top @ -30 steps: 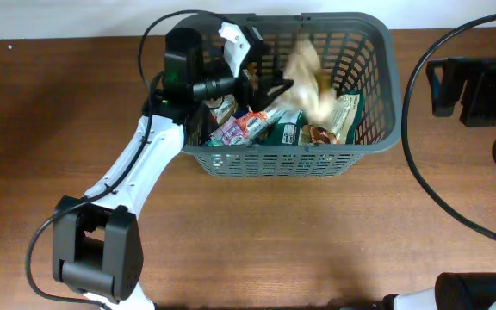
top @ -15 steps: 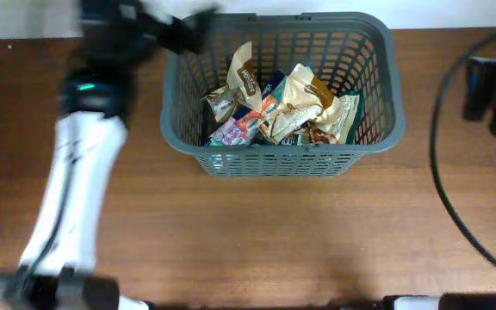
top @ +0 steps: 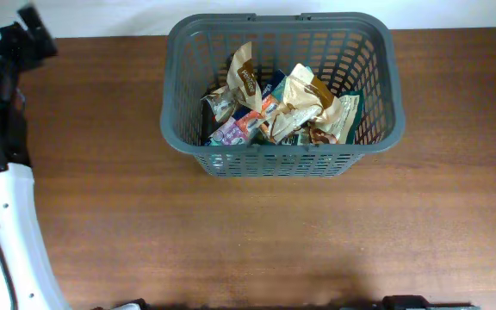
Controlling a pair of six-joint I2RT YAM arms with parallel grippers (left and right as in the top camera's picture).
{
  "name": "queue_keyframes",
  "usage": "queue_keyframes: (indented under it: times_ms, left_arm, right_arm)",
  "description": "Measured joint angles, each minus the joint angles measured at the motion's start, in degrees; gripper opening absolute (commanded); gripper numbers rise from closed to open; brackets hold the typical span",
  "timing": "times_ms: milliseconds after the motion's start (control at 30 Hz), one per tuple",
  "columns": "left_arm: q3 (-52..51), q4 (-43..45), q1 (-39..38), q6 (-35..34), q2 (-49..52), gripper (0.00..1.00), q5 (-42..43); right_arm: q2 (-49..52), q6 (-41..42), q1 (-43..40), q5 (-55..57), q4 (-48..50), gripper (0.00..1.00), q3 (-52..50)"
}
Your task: Pack container
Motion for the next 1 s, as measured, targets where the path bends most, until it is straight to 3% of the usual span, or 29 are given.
queue_keyframes:
  times_ms: [367, 600, 867, 1000]
  left_arm:
    - [-0.1, 2.8, 0.5, -2.5, 0.0, 0.99, 0.4]
    - [-0.1, -1.4, 0.5, -5.8, -0.1, 0.99, 2.5]
    - [-0.3, -3.7, 0.5, -8.0, -5.3, 0.99, 3.8]
    - [-2.2, -2.9, 0.5, -8.4, -12.3, 0.99, 3.2]
  right_arm:
    - [-31.7, -4.8, -12.8, -5.8, -0.1, 0.99, -26.6]
    - [-34.4, -10.4, -22.7, -14.2, 2.1, 0.99, -36.2]
    - [-34.4, -9.1, -23.7, -27.5, 12.8, 0.99, -56.5]
    - [-34.3, -8.3, -23.7, -32.0, 23.8, 0.99, -69.9]
